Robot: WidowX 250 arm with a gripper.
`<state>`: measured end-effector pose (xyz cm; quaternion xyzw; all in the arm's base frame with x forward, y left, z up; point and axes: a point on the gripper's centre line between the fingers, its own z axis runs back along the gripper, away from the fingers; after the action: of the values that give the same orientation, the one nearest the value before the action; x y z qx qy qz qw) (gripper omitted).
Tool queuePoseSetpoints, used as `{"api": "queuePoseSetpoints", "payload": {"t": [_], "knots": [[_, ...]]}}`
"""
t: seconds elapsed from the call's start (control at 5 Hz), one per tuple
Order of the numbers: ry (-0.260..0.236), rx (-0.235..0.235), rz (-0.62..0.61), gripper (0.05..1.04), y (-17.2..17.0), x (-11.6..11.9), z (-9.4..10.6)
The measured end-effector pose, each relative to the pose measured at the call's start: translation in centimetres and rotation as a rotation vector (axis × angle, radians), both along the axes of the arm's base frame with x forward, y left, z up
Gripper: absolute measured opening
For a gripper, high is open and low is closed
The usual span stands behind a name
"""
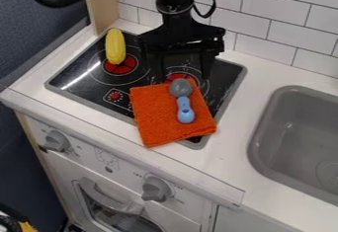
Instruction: Move the yellow corn between the stove and sink
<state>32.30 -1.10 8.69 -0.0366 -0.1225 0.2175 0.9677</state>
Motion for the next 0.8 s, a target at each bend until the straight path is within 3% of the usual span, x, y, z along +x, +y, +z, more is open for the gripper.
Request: {"api": "queuePoseSetpoints", "payload": {"t": [0.4, 0.8], "knots": [[0.054, 0.006, 0.043, 1.001, 1.7, 0.7, -1.8], [0.053, 0.019, 0.179, 1.001, 6.5, 2.8, -1.3]]}}
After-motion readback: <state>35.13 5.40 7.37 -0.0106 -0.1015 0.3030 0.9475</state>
